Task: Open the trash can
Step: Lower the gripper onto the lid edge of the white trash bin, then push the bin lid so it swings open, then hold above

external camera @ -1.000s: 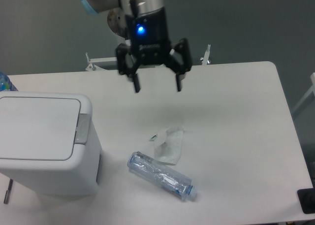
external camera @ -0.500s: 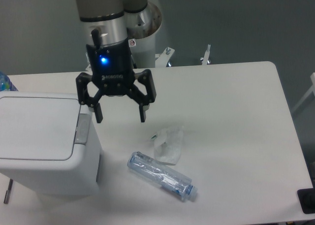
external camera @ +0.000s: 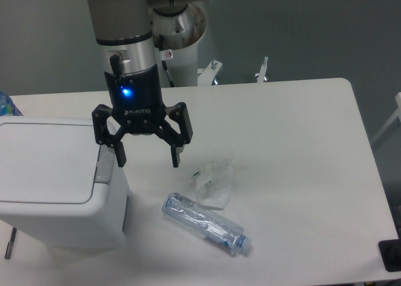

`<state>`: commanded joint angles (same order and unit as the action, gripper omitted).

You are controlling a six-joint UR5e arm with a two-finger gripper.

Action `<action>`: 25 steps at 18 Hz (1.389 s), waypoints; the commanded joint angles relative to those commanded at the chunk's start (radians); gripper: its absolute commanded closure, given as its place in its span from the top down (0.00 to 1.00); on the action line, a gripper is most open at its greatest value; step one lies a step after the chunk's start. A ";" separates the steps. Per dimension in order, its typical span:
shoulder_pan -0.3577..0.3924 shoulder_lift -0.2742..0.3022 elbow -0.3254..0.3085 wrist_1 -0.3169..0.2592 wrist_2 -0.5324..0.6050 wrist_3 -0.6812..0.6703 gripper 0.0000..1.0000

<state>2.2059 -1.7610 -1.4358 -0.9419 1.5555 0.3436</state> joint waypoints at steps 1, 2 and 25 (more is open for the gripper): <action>-0.006 -0.002 -0.003 0.000 0.000 0.000 1.00; -0.009 -0.002 -0.009 0.000 0.002 -0.002 1.00; -0.041 -0.018 -0.043 0.000 0.003 -0.006 1.00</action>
<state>2.1644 -1.7794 -1.4787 -0.9419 1.5585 0.3375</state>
